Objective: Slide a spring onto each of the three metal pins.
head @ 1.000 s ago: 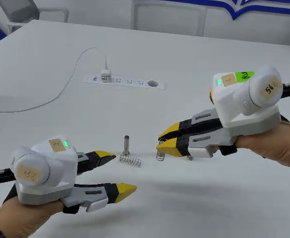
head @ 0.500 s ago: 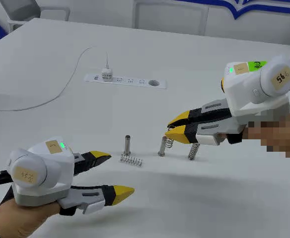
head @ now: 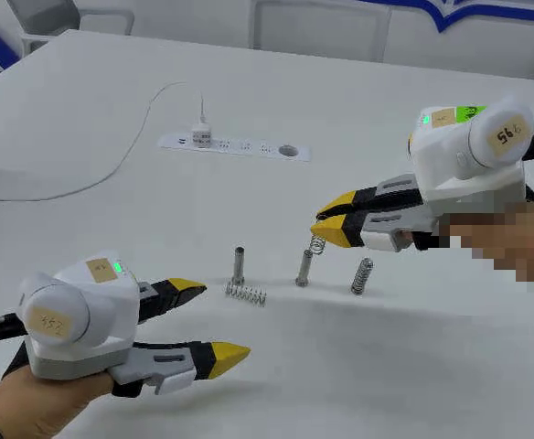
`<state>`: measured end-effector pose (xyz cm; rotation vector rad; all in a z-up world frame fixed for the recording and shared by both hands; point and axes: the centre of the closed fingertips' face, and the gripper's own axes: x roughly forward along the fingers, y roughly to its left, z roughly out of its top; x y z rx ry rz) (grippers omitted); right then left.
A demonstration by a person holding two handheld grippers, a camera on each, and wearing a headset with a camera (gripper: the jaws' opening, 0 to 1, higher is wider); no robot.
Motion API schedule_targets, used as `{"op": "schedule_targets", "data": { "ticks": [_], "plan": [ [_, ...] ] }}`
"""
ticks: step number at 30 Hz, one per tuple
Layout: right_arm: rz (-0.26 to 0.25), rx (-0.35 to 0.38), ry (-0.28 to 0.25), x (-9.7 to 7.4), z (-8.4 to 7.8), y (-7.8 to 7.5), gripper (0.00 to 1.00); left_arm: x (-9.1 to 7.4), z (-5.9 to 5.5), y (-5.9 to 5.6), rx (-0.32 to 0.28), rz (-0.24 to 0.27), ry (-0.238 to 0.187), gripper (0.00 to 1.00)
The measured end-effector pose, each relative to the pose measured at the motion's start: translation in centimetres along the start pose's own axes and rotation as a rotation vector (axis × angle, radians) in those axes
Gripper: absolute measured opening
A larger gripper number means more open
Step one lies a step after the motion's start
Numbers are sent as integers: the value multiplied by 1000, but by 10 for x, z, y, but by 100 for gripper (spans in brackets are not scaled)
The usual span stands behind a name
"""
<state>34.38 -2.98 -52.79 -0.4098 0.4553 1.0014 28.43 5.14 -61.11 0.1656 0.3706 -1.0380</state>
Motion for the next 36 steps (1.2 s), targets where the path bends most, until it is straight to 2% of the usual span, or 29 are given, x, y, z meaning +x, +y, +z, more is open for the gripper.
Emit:
{"op": "schedule_targets", "data": {
  "ticks": [10,22,36],
  "plan": [
    [-36,26,1,11,-4,-10,12,0,-1,0,-2,1,0,58],
    [-65,79,18,22,-18,-17,12,0,-1,2,-5,2,0,57],
    [-68,112,18,26,-25,-19,12,0,-3,3,-8,1,4,56]
  ]
}}
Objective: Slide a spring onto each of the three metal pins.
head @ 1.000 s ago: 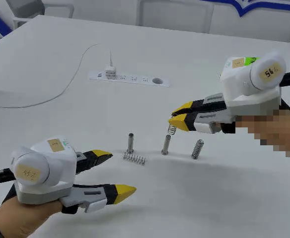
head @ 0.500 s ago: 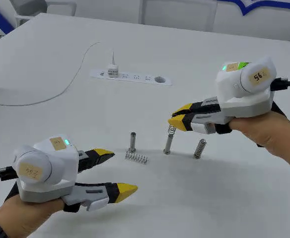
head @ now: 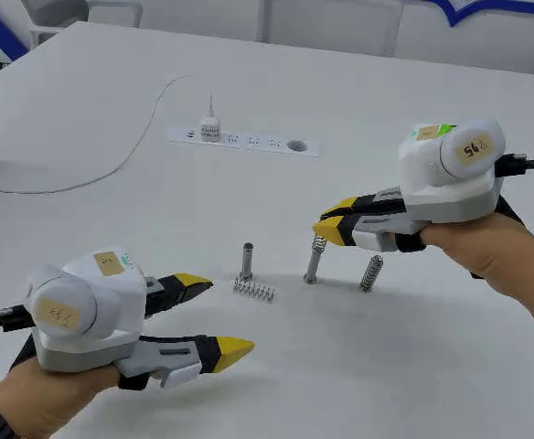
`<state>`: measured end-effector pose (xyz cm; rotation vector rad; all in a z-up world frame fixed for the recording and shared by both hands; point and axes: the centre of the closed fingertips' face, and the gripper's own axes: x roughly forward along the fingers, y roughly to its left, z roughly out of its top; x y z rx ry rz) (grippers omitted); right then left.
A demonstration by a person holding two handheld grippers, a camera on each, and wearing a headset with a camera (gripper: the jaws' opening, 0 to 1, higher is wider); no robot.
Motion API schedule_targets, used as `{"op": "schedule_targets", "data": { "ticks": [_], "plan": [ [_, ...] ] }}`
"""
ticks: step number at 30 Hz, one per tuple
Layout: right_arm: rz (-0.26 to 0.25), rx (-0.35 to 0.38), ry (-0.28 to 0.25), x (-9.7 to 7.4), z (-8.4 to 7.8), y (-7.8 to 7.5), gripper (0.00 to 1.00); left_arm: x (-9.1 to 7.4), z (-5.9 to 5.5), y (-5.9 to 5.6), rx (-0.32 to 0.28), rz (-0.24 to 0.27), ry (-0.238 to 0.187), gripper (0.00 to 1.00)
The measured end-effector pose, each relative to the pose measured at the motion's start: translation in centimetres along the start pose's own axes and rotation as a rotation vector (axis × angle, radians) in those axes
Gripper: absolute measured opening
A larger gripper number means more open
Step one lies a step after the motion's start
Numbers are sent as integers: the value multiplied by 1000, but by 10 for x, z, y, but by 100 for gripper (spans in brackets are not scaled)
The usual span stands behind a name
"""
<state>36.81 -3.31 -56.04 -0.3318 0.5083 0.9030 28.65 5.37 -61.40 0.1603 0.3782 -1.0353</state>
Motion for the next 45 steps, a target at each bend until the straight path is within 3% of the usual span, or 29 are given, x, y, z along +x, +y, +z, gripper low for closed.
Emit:
{"op": "schedule_targets", "data": {
  "ticks": [26,45],
  "plan": [
    [-19,35,10,14,-22,0,12,1,-4,2,-7,-4,8,55],
    [-23,45,55,27,-39,0,12,1,-7,1,-10,-3,11,55]
  ]
}}
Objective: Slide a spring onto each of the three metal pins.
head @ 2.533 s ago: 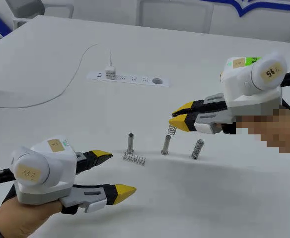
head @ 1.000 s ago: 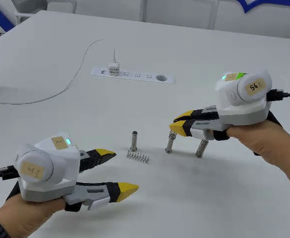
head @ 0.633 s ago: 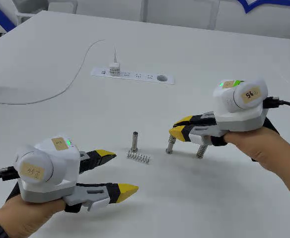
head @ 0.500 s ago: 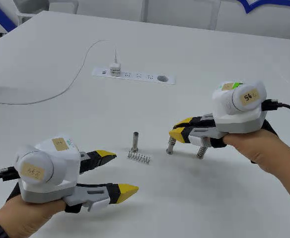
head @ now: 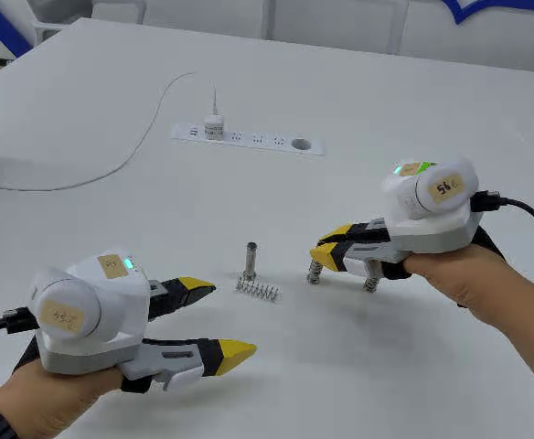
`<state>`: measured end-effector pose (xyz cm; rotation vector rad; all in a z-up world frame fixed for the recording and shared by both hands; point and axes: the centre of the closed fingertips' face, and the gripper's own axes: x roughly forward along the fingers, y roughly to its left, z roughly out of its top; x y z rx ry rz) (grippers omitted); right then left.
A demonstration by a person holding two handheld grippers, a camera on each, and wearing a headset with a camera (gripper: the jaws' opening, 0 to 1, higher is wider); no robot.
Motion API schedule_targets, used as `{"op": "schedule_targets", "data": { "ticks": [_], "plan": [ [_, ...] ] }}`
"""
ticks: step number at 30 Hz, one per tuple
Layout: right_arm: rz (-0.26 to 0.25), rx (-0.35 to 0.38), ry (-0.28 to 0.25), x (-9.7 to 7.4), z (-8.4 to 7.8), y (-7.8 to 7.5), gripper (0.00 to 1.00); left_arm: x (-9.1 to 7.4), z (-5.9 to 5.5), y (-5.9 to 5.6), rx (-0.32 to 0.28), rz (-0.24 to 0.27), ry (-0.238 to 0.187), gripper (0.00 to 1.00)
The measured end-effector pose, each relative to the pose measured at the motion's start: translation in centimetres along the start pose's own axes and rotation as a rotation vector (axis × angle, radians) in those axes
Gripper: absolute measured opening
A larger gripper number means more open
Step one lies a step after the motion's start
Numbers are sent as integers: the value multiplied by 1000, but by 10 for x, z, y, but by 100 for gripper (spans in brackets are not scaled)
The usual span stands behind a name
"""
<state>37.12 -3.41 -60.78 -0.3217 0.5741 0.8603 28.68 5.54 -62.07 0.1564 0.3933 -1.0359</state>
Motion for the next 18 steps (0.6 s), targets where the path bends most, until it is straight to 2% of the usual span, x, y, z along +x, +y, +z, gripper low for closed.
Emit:
{"op": "schedule_targets", "data": {
  "ticks": [11,18],
  "plan": [
    [-4,-5,29,4,-10,0,12,0,-1,0,-5,1,-1,55],
    [-3,0,31,5,-10,0,12,-1,-1,0,-6,2,-2,55]
  ]
}}
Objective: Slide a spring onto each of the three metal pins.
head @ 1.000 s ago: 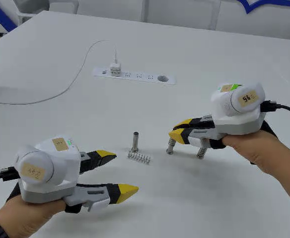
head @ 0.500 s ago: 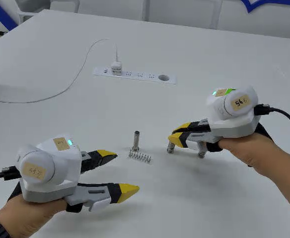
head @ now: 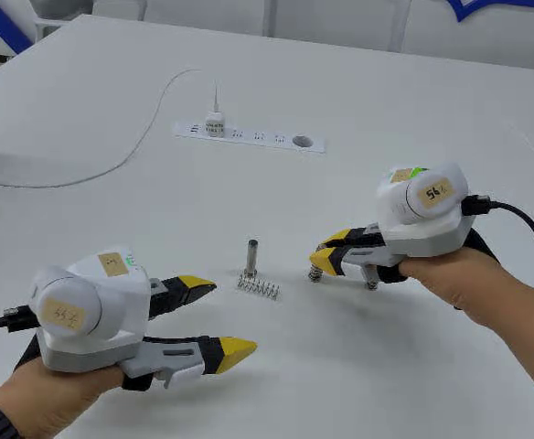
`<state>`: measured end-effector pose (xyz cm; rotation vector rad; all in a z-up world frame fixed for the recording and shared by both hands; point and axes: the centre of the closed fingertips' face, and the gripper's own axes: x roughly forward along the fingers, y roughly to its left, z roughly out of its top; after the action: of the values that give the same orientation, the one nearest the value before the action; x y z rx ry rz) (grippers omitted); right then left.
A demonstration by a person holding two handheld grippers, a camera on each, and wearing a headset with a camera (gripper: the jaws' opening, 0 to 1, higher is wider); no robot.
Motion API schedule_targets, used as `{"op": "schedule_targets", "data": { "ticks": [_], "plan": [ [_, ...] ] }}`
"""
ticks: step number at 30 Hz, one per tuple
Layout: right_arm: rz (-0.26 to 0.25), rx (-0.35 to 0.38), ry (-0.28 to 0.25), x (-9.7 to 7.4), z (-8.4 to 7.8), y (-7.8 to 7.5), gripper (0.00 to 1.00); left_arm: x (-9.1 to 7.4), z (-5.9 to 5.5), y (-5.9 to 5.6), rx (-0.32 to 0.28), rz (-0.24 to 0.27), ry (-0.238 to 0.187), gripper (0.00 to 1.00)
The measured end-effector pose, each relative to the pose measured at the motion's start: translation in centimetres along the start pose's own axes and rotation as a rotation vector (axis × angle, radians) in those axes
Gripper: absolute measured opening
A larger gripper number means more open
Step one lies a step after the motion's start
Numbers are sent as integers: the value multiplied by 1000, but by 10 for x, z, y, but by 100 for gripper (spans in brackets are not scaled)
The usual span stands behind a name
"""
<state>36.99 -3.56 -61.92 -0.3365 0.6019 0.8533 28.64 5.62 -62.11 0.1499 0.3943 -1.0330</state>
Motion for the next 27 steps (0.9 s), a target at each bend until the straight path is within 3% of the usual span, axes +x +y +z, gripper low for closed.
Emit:
{"op": "schedule_targets", "data": {
  "ticks": [27],
  "plan": [
    [-14,-7,29,-8,-15,2,17,0,3,0,4,-1,-6,55]
  ]
}}
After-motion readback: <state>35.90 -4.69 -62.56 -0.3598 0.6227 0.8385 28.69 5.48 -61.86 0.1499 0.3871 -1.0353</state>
